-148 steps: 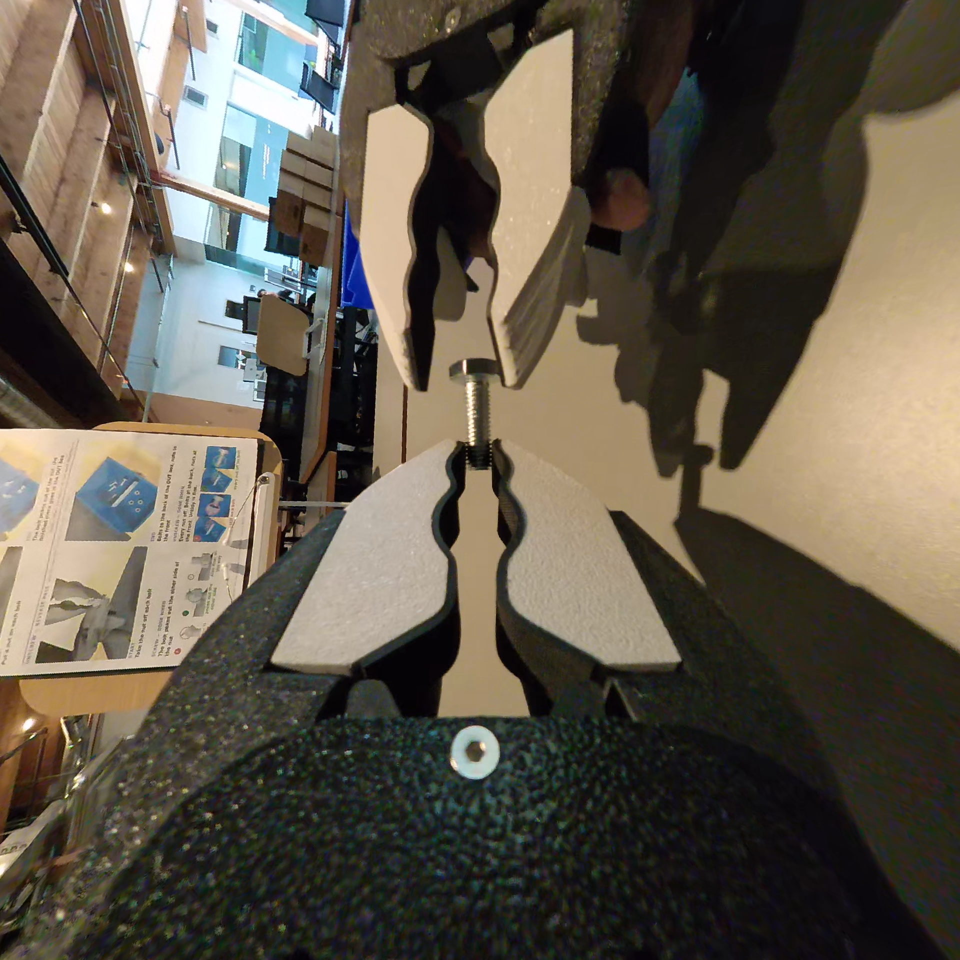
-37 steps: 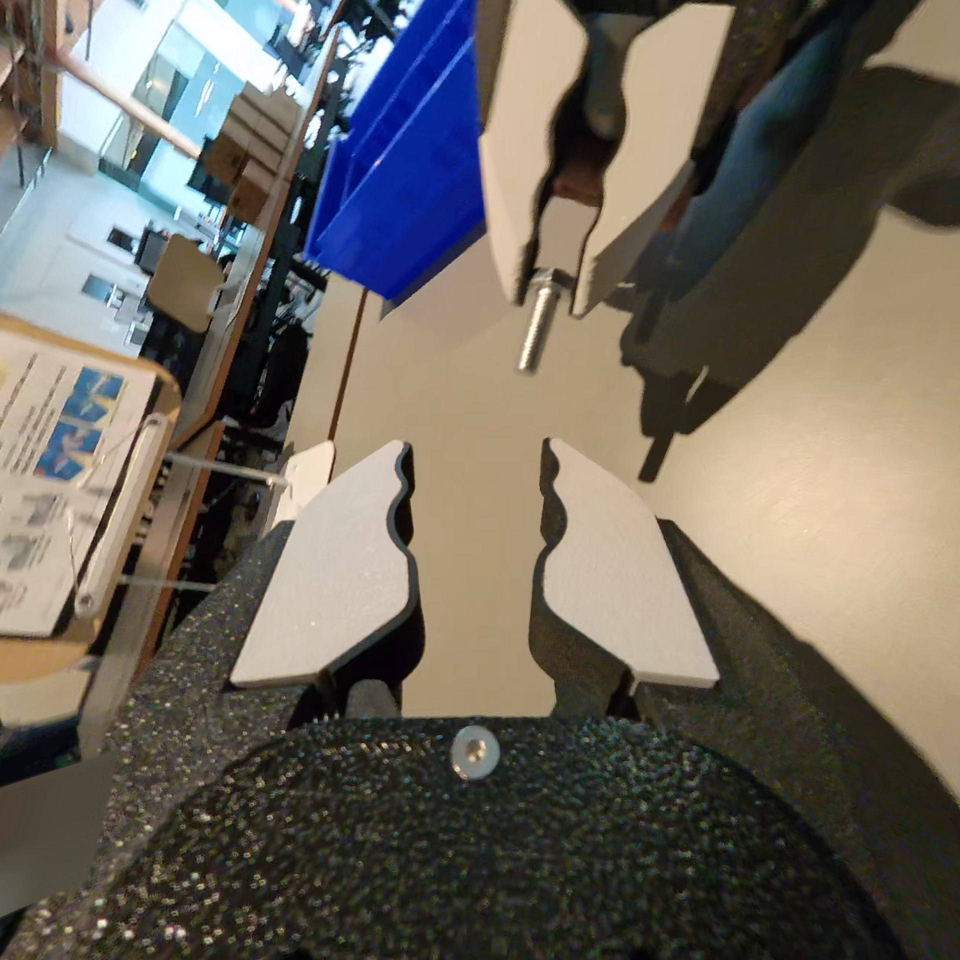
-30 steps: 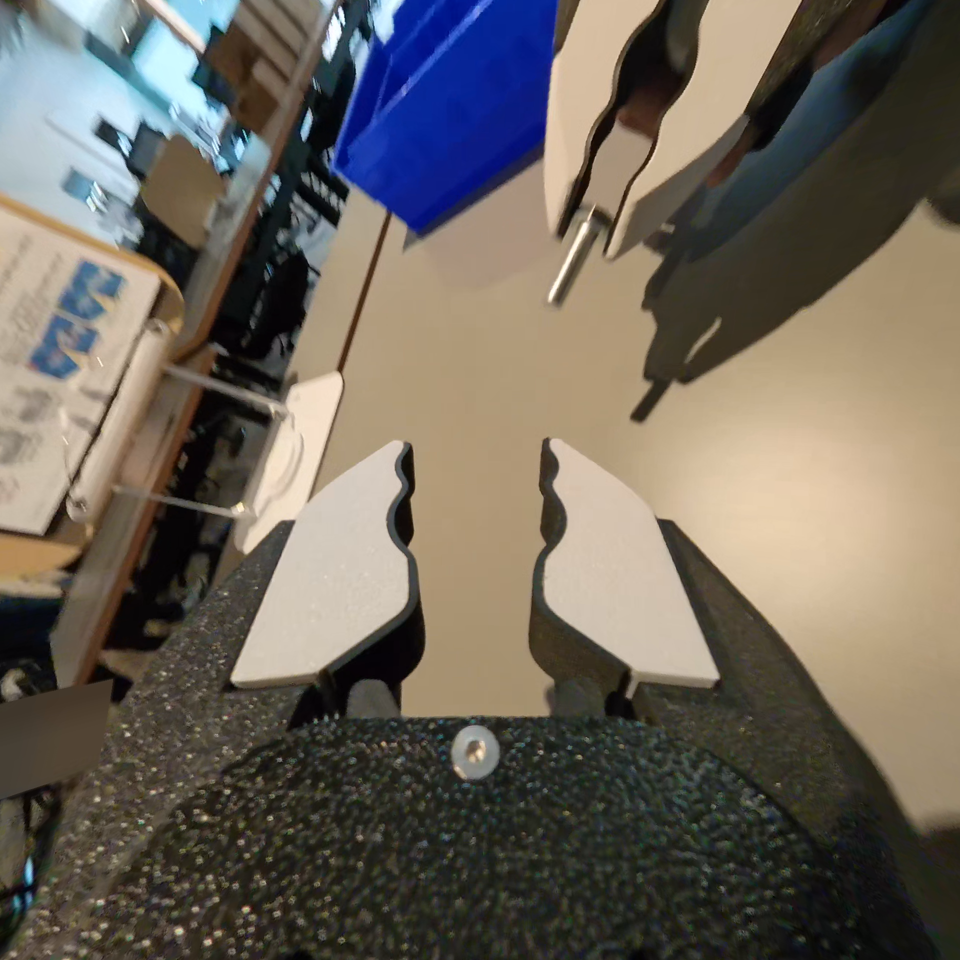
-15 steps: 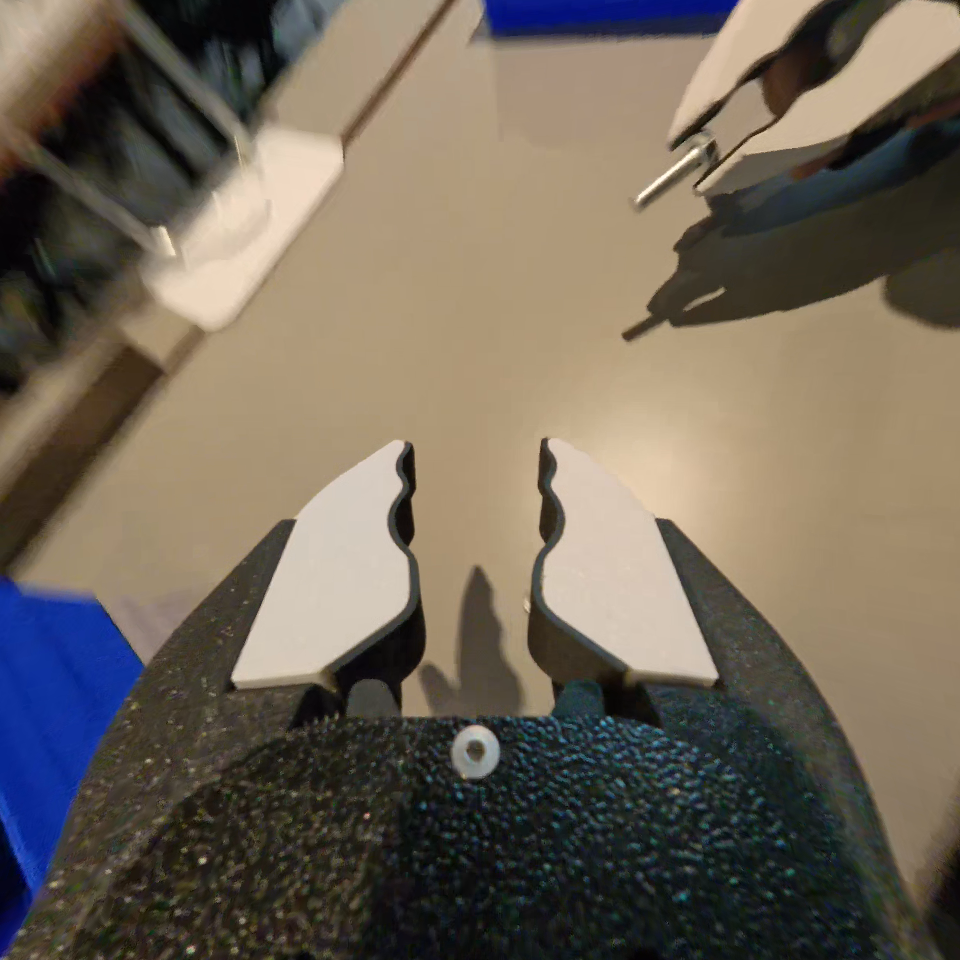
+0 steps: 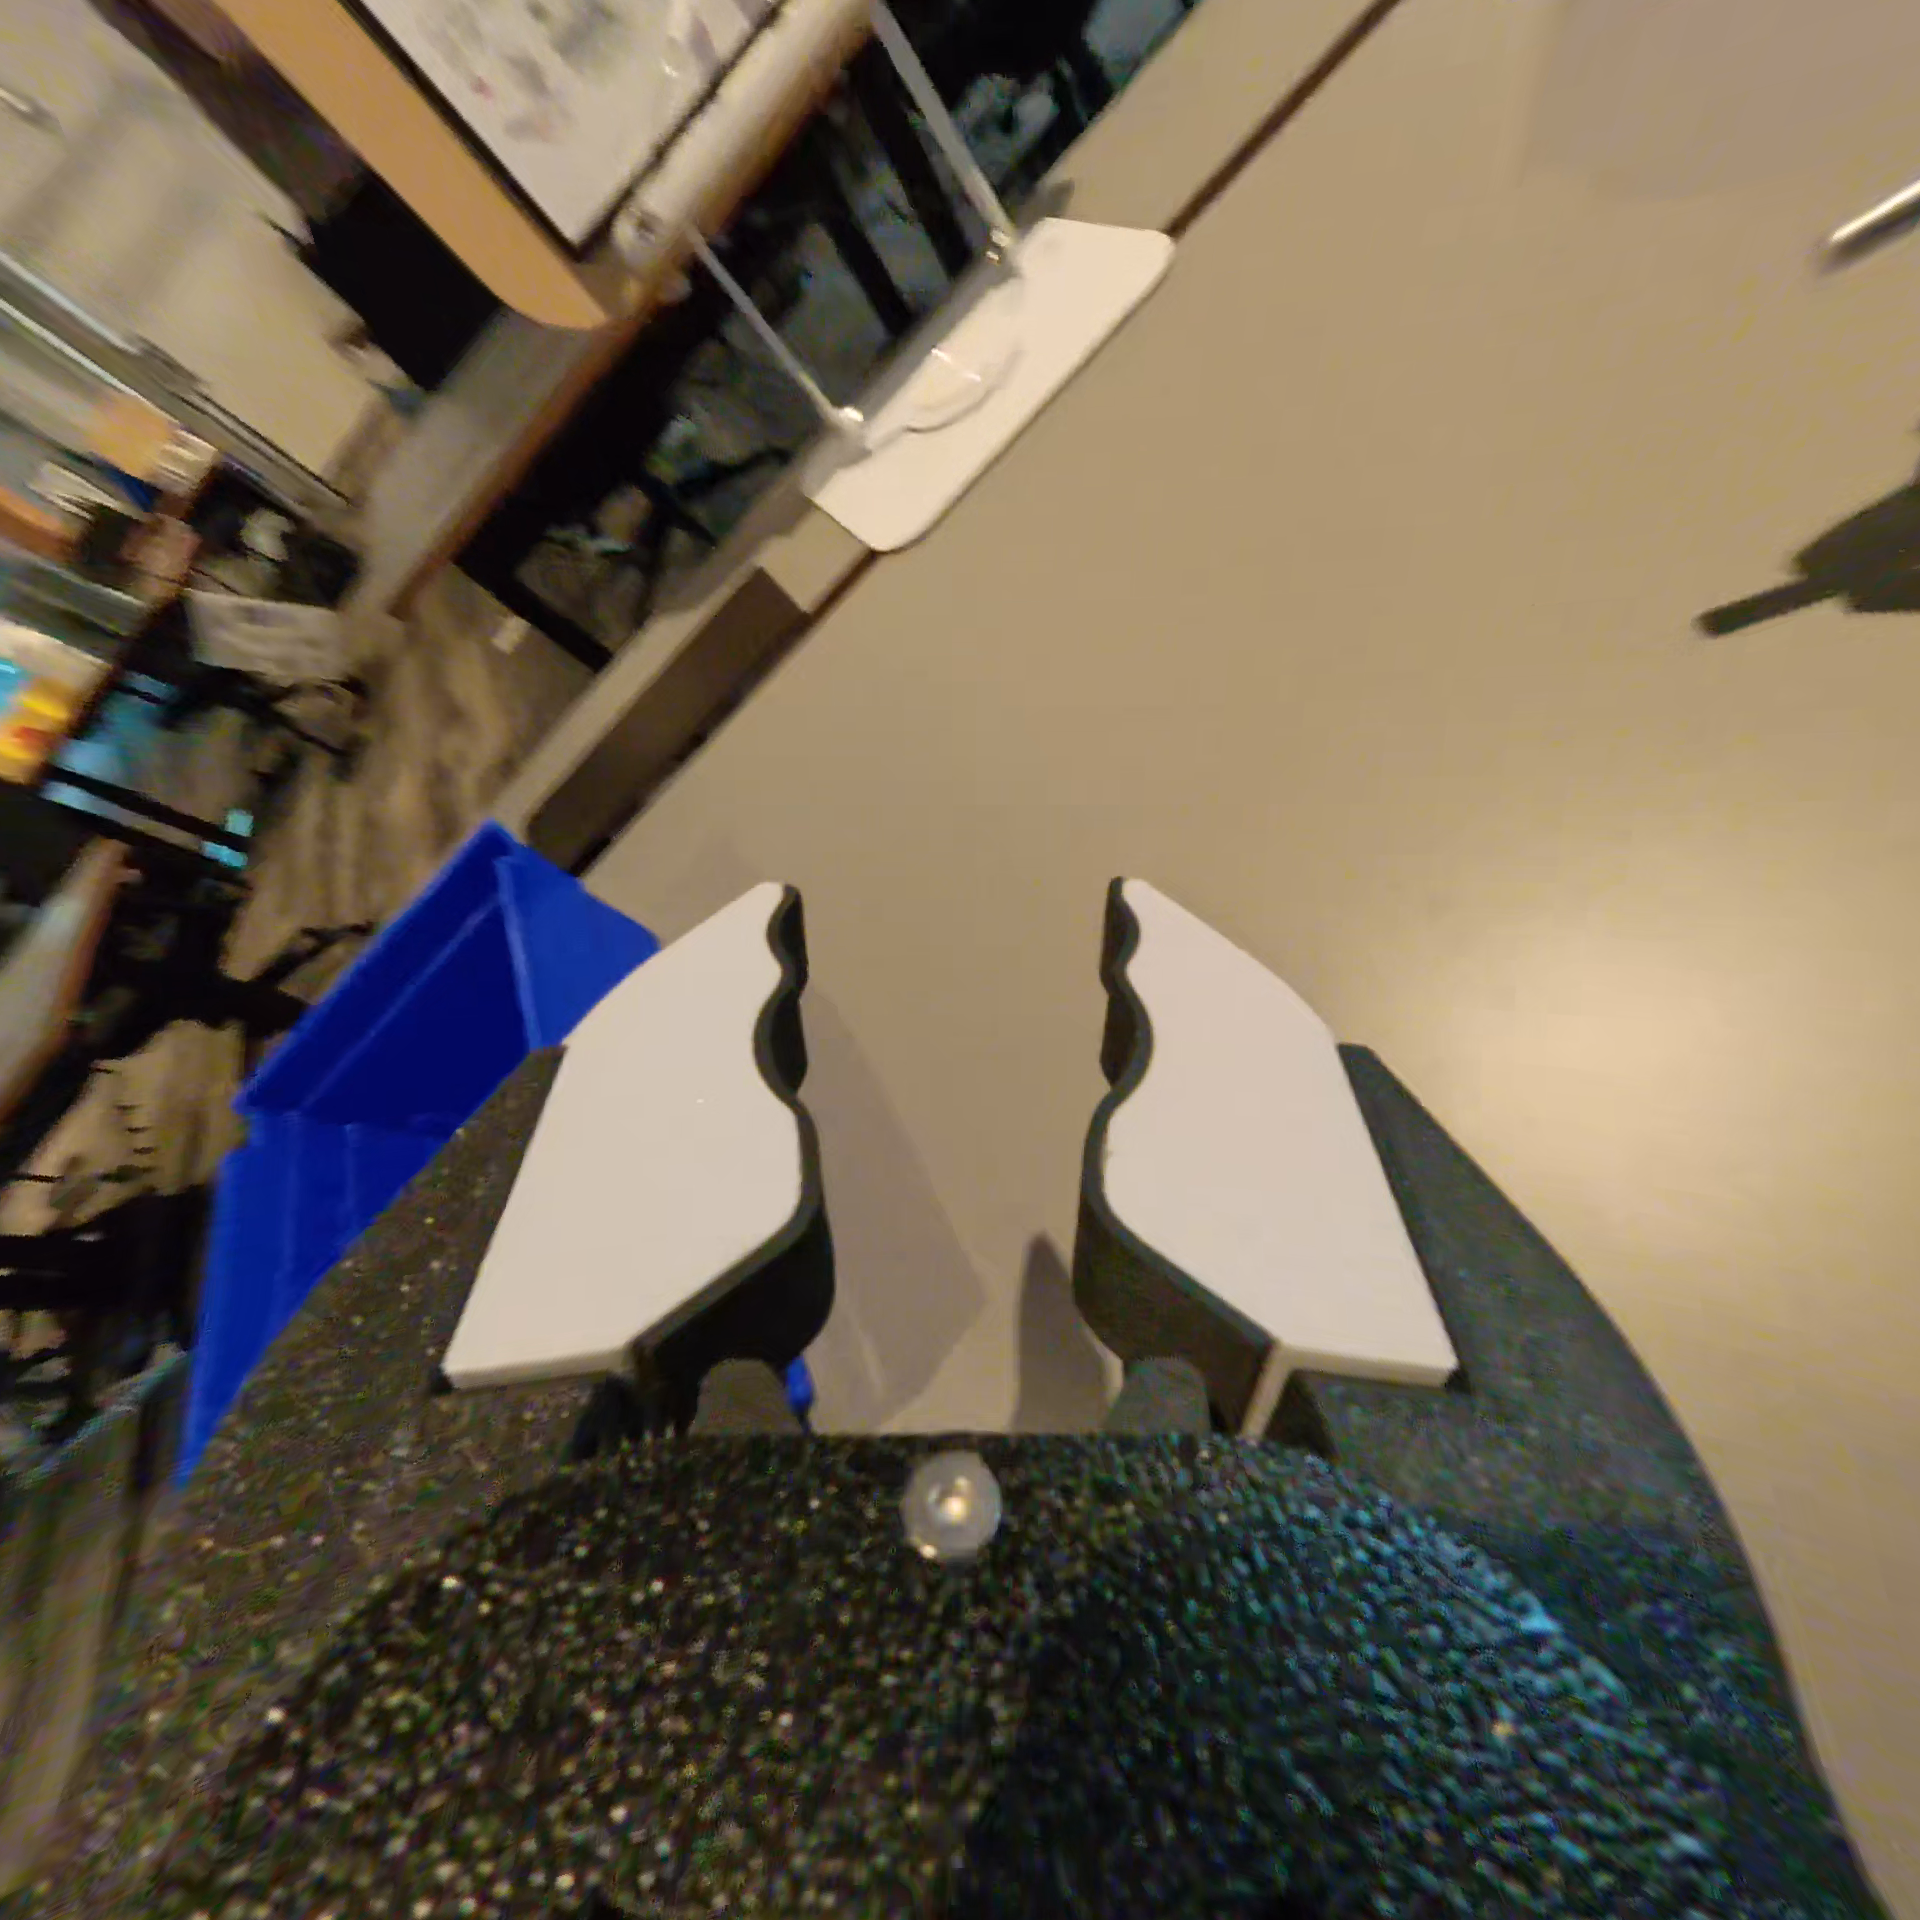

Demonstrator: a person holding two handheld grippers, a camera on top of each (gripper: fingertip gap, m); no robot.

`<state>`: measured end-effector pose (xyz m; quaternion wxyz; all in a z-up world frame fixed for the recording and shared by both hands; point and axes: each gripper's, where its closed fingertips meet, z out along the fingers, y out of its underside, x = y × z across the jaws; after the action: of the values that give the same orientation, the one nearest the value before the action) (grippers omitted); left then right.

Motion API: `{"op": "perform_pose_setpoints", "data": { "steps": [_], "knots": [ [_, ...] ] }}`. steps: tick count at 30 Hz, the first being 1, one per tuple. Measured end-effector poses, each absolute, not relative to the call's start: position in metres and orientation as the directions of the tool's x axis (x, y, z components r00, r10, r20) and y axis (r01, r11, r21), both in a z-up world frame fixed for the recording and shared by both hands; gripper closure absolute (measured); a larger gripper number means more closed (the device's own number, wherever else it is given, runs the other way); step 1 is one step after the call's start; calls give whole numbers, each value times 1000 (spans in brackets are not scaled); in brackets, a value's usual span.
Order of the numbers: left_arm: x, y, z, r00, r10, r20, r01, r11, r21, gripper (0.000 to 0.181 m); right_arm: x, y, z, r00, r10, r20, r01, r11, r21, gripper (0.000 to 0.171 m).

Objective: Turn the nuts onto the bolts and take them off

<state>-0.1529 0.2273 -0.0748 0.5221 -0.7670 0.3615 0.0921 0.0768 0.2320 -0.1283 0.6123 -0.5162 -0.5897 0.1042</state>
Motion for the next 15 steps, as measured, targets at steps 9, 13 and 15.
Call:
{"op": "perform_pose_setpoints", "data": {
  "steps": [9, 13, 15],
  "knots": [
    [-151, 210, -109, 673, -550, -494, -680, -198, -705, 137, 76, 232, -130, 285, 730, 621, 484, 450, -751, 153],
    [-150, 182, -160, 685, -720, -111, -627, -505, -594, 139, 76, 232, -128, 289, 729, 621, 481, 450, -752, 153],
    [-160, 176, -173, 679, -726, -108, -668, -550, -500, 137, 76, 232, -128, 291, 732, 616, 478, 447, -756, 153]
  ]
}}
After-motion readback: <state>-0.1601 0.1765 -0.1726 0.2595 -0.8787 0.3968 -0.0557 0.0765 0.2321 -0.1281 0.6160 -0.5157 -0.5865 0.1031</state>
